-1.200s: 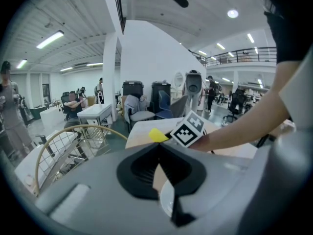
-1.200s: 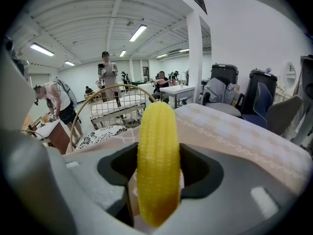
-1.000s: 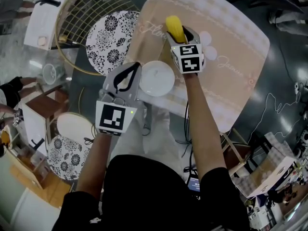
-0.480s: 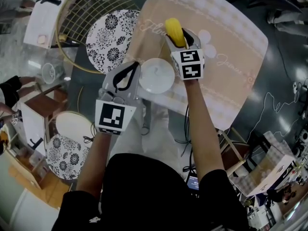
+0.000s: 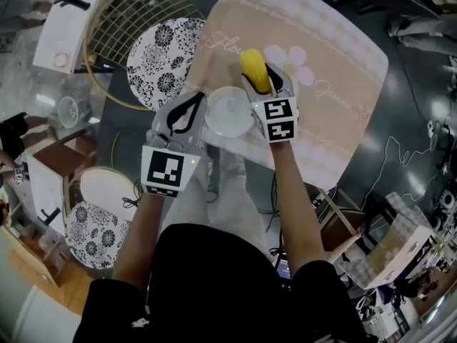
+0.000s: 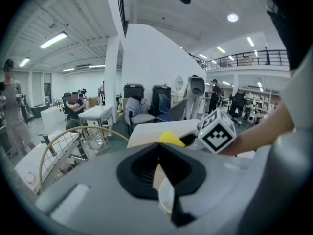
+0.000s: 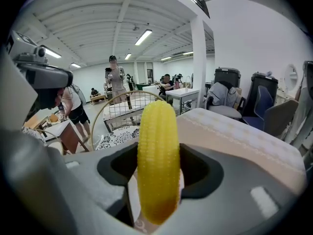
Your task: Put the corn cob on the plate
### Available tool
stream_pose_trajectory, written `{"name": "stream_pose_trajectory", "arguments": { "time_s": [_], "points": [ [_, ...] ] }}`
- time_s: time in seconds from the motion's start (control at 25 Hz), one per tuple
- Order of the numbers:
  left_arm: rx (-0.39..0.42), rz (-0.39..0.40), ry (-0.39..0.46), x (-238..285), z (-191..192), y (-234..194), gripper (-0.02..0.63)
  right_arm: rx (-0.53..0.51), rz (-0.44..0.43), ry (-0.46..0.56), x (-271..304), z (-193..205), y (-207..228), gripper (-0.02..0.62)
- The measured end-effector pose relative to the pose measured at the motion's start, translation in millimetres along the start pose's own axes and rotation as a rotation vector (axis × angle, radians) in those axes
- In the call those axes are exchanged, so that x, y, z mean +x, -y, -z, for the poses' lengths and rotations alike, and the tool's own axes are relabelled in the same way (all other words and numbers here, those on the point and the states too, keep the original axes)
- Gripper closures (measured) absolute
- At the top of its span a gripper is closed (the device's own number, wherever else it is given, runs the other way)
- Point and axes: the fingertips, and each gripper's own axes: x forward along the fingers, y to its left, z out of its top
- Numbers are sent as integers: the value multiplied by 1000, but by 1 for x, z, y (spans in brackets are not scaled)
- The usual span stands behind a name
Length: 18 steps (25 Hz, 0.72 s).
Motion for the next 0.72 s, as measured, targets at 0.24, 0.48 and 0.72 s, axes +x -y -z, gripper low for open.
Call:
{"name": "stream_pose_trajectory", "arguments": {
  "time_s": [0.24,0.48,0.72],
  "points": [
    [-11,2,-4,-6,6,-4,601,-4,-34,-31,-18,14,-35,341],
    [-14,6,-6,-13,11,-3,601,-25,-77,-82,-23,36,-67,341],
    [-13,7,-14,-20,21,-5,601,-33,-107,-127,-16,57,-89,341]
  ]
}}
